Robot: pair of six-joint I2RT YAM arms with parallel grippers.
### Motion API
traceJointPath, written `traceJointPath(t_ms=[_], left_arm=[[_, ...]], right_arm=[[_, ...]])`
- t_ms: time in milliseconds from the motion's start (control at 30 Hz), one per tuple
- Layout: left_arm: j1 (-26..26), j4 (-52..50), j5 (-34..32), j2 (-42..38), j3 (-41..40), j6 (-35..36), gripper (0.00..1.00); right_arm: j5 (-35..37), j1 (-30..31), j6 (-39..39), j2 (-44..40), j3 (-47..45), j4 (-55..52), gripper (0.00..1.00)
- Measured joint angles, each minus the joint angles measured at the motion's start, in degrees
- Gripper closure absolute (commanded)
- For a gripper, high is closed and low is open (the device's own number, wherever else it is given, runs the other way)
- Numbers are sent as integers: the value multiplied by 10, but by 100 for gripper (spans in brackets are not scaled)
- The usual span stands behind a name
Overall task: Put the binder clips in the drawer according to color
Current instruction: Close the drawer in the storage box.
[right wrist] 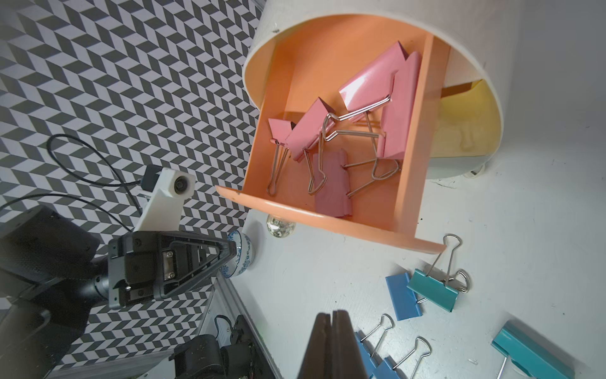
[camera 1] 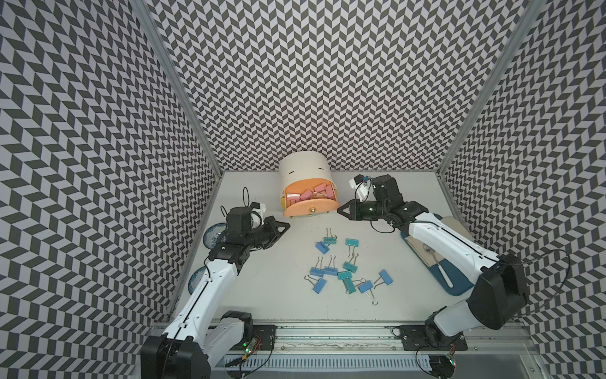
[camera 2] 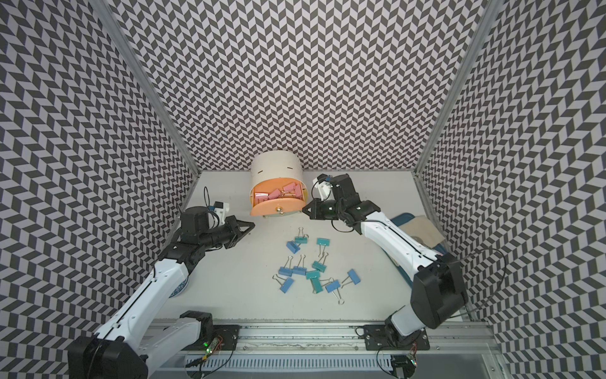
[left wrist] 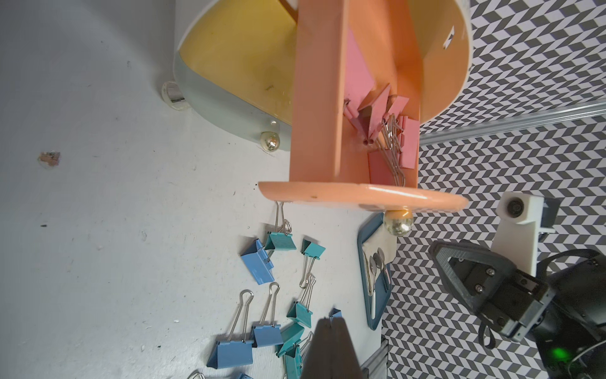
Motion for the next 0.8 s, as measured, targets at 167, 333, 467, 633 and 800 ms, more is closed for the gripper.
traceJointPath(t_ms=[167, 333, 467, 633, 800], left_arm=[[0, 13, 6, 23, 1, -1, 100], [0, 24, 8, 39, 15, -1, 100], [0, 31, 11, 51, 28, -1, 100], [0, 38, 15, 62, 38, -1, 100], [0, 42, 18, 76, 46, -1, 100]], right_arm=[[-4, 0, 14, 0, -12, 21, 100], [-5, 0, 21, 3, -12, 36, 100], [-5, 0, 23, 19, -7, 45, 100], [-6, -1, 24, 37, -3, 45, 100], [-7, -3, 24, 47, 9, 46, 100]])
